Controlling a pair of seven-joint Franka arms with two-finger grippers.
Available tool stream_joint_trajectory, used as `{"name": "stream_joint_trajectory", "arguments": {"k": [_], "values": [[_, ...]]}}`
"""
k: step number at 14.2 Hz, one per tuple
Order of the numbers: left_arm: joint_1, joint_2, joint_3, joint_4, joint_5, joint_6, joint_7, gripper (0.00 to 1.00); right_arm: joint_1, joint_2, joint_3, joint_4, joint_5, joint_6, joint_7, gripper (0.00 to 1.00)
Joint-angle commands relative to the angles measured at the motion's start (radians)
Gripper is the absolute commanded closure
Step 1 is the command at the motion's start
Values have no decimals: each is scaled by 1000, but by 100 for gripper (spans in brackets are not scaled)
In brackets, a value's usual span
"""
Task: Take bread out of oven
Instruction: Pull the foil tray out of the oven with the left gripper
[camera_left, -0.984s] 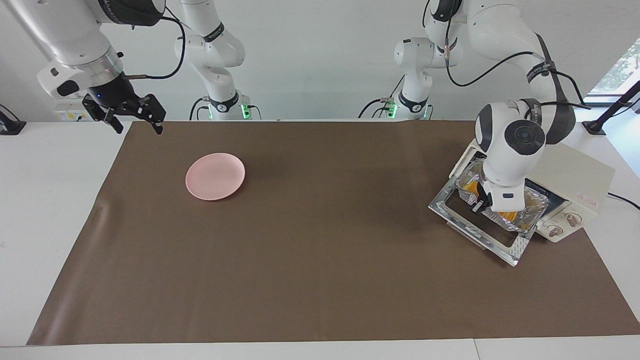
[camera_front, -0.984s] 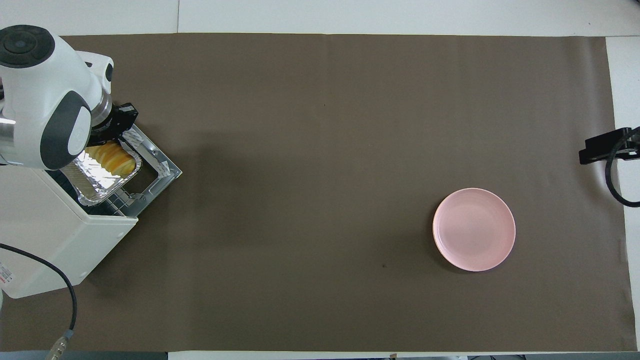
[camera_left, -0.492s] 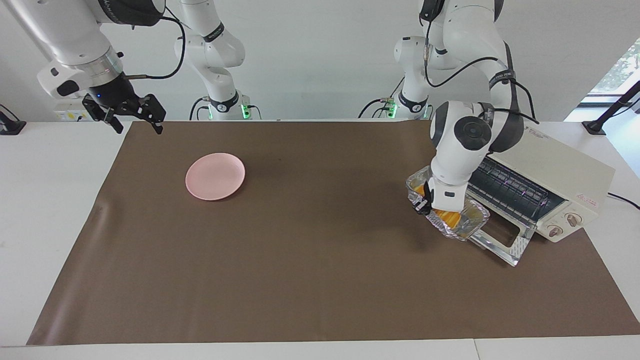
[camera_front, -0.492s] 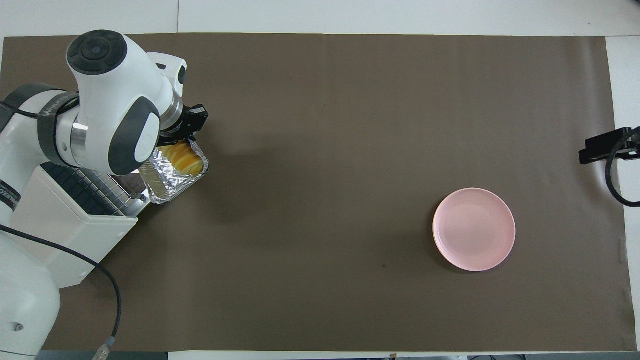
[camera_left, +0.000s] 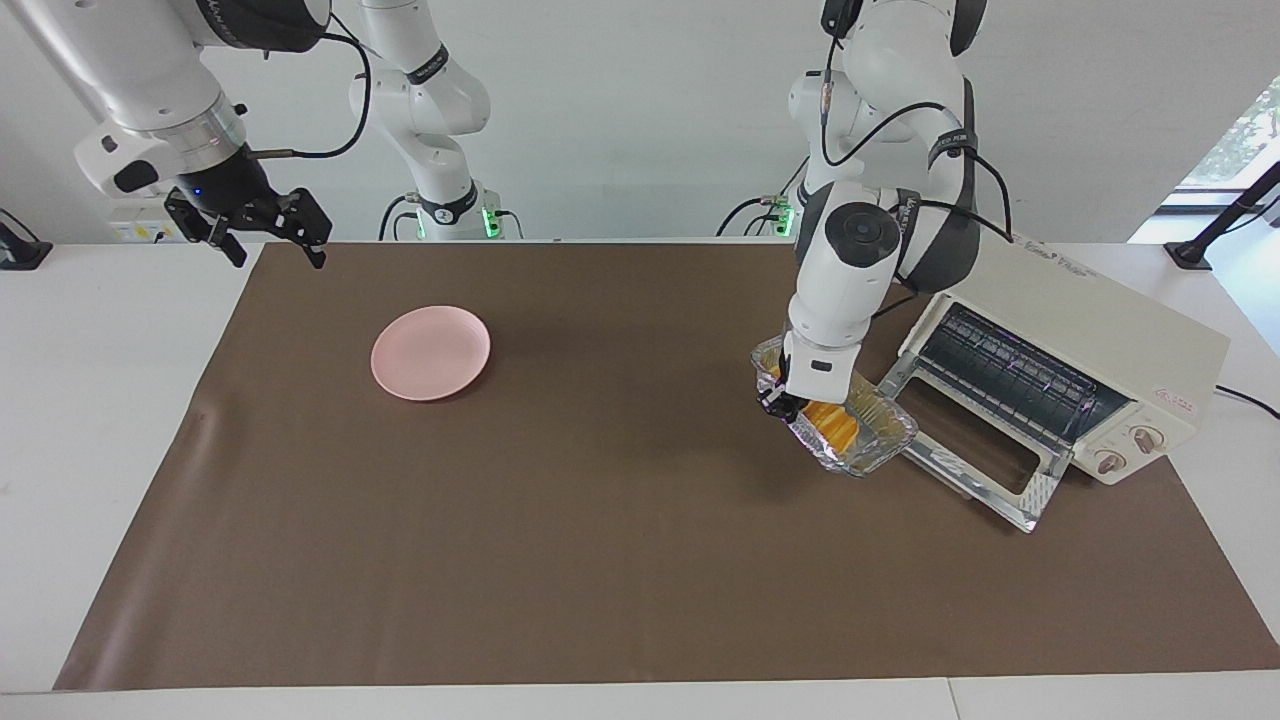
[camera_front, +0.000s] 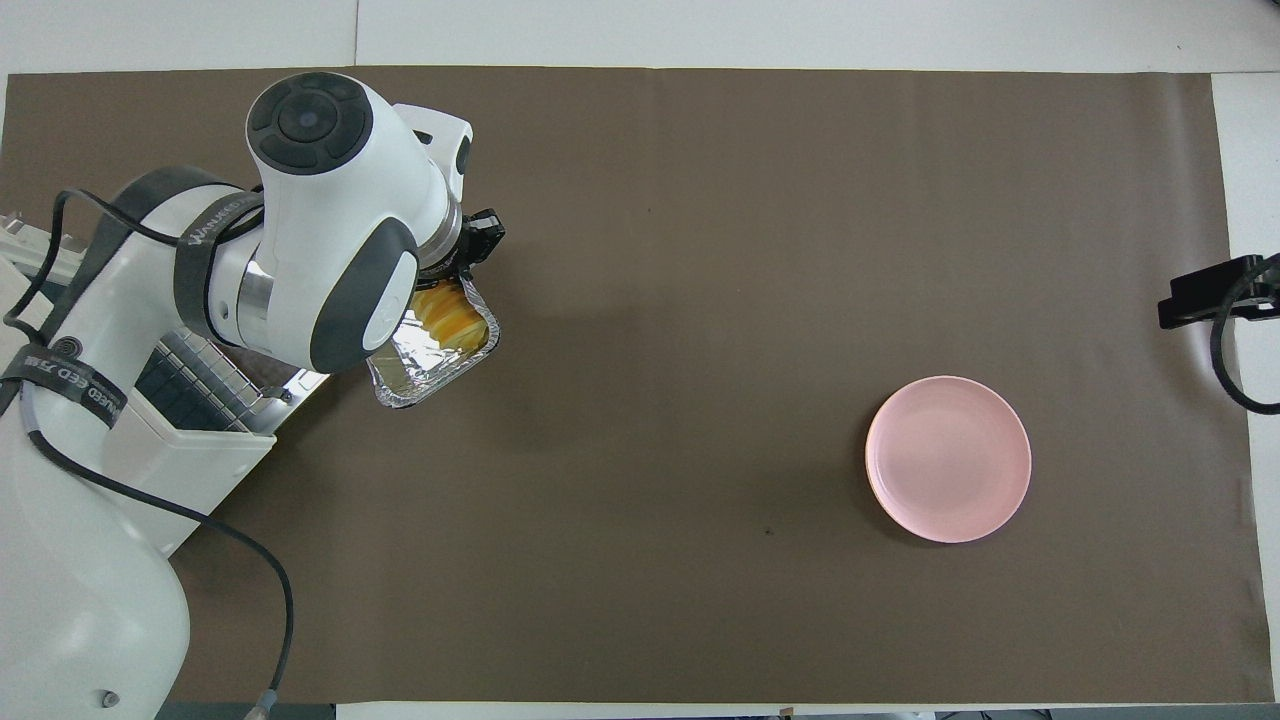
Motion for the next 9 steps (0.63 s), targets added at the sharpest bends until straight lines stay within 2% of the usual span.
{"name": "stream_joint_trajectory", "arguments": {"k": [1,9], "values": [[-47,27,12,36,-13,-18,83,100,0,-21,4,-17,-11,-9,-18,0],[-207,11,15,-5,13,14,366,100,-9,-19,-1,-17,-10,-7,-14,0]]}}
